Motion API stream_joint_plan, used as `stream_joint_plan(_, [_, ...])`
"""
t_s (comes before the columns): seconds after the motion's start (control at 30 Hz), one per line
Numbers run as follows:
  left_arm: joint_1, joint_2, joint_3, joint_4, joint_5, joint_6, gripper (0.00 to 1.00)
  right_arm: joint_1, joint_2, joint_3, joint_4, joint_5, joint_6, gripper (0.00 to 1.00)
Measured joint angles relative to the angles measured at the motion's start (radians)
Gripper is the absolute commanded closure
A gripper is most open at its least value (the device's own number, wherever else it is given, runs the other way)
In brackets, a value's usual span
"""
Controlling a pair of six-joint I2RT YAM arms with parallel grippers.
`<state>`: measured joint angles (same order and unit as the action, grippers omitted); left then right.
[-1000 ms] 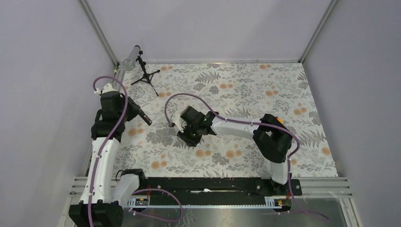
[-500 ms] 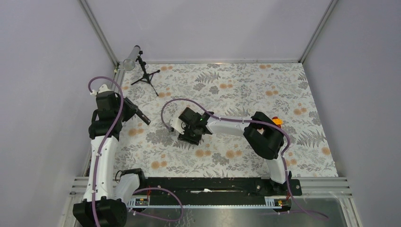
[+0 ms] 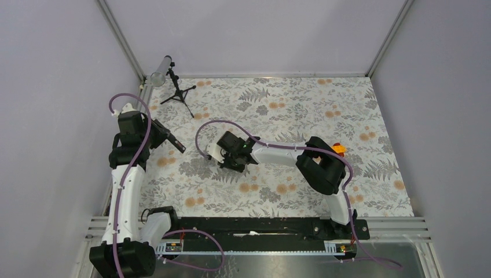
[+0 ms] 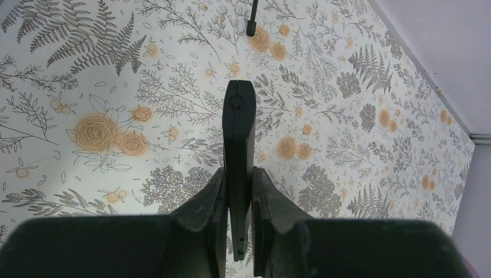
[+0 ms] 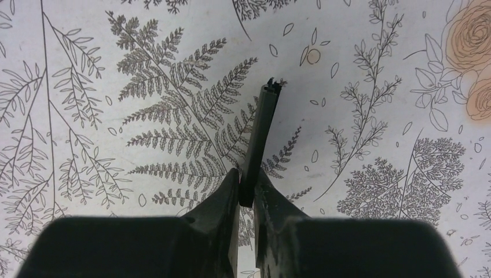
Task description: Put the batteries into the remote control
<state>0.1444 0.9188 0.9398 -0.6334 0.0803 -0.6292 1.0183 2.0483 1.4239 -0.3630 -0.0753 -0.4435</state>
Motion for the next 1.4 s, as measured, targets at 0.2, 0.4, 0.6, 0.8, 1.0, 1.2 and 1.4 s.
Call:
stream_joint_plan(0.2, [0.002, 0.001, 0.0, 0.0, 0.004, 0.0, 1.0, 0.0, 0.0, -0.003, 0.021, 0.007, 0.043, 1.0])
stream_joint_plan(0.4, [0.003, 0.001, 0.0, 0.002, 0.019, 0.0, 1.0, -0.053, -0.036, -0.04, 0.048, -0.156, 0.175, 1.0])
stream_joint_plan(0.6, [0.005, -0.001, -0.019, 0.076, 0.117, 0.001, 1.0, -0.211, -0.132, -0.109, 0.105, -0.42, 0.341, 0.99])
stream_joint_plan(0.8, [-0.001, -0.001, -0.099, 0.241, 0.346, -0.018, 1.0, -0.317, -0.237, -0.18, 0.284, -0.648, 0.605, 0.97])
stream_joint_plan(1.0, [-0.062, 0.0, -0.193, 0.544, 0.534, -0.108, 1.0, -0.398, -0.409, -0.348, 0.621, -0.812, 0.993, 0.96])
stream_joint_plan(1.2, [-0.193, 0.062, -0.282, 0.898, 0.619, -0.217, 1.0, -0.399, -0.468, -0.417, 0.943, -0.894, 1.348, 0.94])
stream_joint_plan(1.4, [-0.285, 0.168, -0.278, 1.124, 0.647, -0.29, 1.0, -0.399, -0.468, -0.42, 1.049, -0.906, 1.529, 0.94])
